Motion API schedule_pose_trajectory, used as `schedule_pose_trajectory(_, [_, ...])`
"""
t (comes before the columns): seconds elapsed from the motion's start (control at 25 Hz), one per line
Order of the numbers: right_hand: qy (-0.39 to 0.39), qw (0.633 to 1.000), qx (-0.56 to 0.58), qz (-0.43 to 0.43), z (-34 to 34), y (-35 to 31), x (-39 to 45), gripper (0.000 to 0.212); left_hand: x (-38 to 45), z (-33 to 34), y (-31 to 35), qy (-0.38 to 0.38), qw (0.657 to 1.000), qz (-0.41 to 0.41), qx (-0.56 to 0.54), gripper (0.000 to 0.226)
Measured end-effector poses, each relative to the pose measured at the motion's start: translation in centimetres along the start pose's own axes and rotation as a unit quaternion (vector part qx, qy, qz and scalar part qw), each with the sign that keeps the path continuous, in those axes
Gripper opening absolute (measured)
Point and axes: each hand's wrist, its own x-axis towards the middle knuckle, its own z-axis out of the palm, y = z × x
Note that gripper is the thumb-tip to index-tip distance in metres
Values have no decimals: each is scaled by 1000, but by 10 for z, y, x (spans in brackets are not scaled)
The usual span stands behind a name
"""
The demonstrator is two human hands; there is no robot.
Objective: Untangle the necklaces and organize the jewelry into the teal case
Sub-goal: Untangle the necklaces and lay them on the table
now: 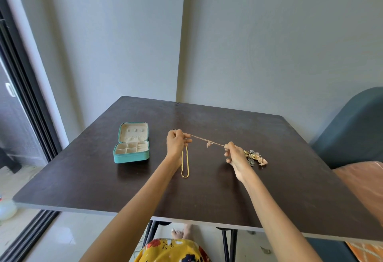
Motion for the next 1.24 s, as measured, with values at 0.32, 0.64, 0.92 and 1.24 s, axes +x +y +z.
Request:
schedule_pose_trajectory(0.32, [30,988,142,55,-7,0,2,20,3,-7,-1,67,990,-17,-121,18])
schedule_pose_trajectory(0.64, [53,927,359,92,10,-13,4,25,-11,9,0,52,991,-16,-122,16])
schedule_pose_trajectory(0.92, [7,943,327,52,19,-28,-2,24,-22,13,-5,-117,990,-51,59,15])
schedule_pose_trajectory(1.24, [75,953,292,32,1,-17,1,26,-10,11,-3,60,995,-7,-78,25])
